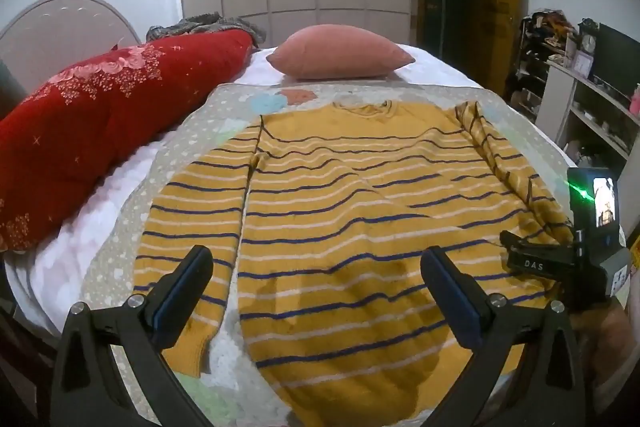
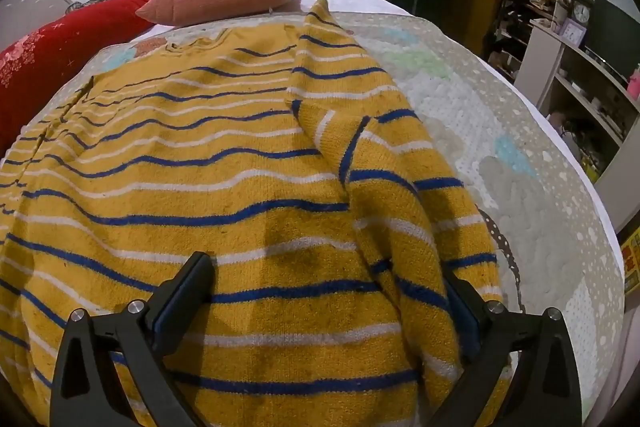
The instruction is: Fold small clothes
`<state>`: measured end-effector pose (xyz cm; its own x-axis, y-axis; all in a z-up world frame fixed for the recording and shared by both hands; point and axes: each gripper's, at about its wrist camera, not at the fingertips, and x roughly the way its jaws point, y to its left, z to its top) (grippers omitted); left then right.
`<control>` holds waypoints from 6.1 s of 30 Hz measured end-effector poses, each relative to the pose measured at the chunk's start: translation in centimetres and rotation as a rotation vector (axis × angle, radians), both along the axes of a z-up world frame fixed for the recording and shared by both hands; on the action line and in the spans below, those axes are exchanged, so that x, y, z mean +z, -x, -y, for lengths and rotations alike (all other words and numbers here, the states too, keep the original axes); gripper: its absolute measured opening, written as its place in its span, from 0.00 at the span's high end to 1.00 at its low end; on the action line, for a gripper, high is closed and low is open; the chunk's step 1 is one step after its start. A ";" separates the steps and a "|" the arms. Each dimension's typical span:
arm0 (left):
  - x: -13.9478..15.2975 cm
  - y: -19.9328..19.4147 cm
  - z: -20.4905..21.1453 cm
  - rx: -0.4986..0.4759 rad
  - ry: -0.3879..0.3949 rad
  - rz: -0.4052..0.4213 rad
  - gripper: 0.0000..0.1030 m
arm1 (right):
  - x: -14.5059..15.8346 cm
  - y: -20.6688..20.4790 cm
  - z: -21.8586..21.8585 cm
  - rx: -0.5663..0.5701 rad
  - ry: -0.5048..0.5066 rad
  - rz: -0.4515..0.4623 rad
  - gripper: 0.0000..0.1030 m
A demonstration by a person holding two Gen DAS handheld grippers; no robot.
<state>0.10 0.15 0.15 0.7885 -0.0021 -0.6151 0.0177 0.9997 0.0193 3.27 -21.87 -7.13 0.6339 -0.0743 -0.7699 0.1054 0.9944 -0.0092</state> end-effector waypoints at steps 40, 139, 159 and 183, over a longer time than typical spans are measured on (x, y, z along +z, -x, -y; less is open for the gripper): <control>-2.5 -0.8 -2.5 0.010 0.151 -0.158 0.00 | 5.9 5.6 4.9 0.023 -0.138 0.147 0.08; -5.9 1.1 -6.5 0.119 0.233 -0.295 0.00 | 4.2 10.0 5.0 0.032 -0.289 -0.048 0.46; -7.6 -2.6 -7.7 0.092 0.236 -0.339 0.86 | 6.0 9.6 6.2 -0.002 -0.276 0.029 0.42; -6.5 8.2 -26.7 0.493 0.410 -0.151 0.32 | 5.3 2.6 -33.5 0.899 -0.153 -0.177 0.39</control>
<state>-8.07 26.87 -6.40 0.6619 0.0801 -0.7453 -0.4719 0.8170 -0.3313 0.62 11.62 -1.84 0.2763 0.4988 -0.8215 -0.6962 0.6932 0.1867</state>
